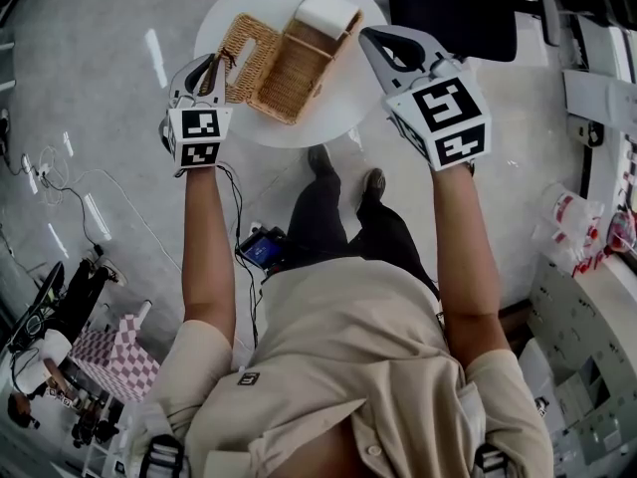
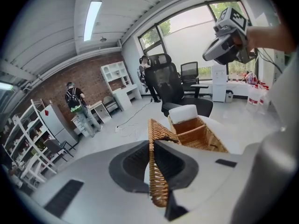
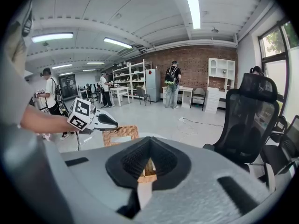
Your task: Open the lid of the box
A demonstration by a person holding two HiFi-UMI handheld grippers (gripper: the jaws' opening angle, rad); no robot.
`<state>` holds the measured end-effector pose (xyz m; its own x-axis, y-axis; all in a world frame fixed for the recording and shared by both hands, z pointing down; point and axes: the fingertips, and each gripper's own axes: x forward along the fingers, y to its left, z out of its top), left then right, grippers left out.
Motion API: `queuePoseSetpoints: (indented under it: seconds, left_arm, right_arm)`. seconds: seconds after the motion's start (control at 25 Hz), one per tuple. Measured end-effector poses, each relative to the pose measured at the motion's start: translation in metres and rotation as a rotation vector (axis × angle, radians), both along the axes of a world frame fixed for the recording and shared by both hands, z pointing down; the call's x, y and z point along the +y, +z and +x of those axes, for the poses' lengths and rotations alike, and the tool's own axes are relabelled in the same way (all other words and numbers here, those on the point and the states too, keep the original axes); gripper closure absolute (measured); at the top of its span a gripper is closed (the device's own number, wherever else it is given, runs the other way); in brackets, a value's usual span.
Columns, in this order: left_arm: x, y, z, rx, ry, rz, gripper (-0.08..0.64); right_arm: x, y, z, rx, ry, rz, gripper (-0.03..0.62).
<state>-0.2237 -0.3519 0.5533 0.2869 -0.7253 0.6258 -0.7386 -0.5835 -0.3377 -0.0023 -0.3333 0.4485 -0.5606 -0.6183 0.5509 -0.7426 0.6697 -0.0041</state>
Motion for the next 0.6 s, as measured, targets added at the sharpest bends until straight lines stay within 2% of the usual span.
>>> queuePoseSetpoints:
  seconds: [0.6]
  left_arm:
    - [-0.015, 0.022, -0.015, -0.015, -0.025, -0.049, 0.529]
  right_arm:
    - [-0.005, -0.016, -0.007, 0.014, -0.012, 0.016, 0.6]
